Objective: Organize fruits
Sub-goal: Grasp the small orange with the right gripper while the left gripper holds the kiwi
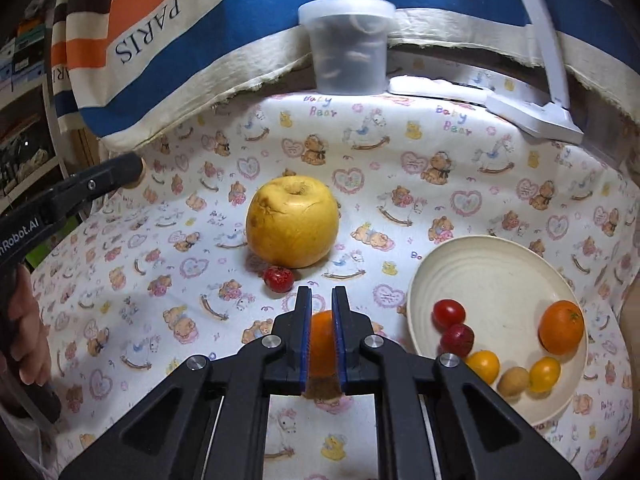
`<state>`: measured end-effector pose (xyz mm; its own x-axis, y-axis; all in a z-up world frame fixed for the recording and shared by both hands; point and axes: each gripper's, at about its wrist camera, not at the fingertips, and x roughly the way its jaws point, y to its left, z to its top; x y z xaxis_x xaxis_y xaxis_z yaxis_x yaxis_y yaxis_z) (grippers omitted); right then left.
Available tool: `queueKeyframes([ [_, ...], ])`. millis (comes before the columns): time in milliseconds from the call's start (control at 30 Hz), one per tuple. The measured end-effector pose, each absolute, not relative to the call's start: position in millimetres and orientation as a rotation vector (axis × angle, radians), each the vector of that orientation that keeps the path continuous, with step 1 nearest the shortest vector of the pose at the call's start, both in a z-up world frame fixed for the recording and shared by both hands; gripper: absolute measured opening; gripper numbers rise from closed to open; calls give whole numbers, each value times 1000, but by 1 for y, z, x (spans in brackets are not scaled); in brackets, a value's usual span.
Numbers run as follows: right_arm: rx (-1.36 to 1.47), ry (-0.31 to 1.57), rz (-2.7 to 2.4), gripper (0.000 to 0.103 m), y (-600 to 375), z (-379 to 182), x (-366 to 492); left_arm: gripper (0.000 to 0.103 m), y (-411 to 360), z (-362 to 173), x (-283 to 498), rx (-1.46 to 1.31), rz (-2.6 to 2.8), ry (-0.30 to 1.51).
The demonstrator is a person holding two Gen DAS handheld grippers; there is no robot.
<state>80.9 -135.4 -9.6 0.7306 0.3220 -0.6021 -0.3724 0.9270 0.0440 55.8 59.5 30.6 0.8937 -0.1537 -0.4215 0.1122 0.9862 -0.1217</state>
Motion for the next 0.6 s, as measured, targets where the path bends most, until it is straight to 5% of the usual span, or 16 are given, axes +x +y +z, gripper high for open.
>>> queueKeyframes([
  [67, -67, 644, 394, 18, -138, -9, 81, 22, 57, 27, 57, -90, -139, 456],
  [133, -57, 657, 392, 47, -139, -12, 83, 22, 55, 24, 58, -84, -142, 468],
  [167, -39, 657, 385, 70, -141, -14, 84, 22, 54, 24, 58, -80, -142, 469],
  [200, -30, 657, 380, 74, -142, -16, 84, 22, 53, 23, 58, -75, -140, 470],
  [467, -16, 818, 345, 73, -144, -46, 101, 22, 53, 20, 61, -72, -137, 484],
  [600, -80, 834, 336, 51, -140, -52, 99, 22, 52, 18, 63, -64, -137, 491],
])
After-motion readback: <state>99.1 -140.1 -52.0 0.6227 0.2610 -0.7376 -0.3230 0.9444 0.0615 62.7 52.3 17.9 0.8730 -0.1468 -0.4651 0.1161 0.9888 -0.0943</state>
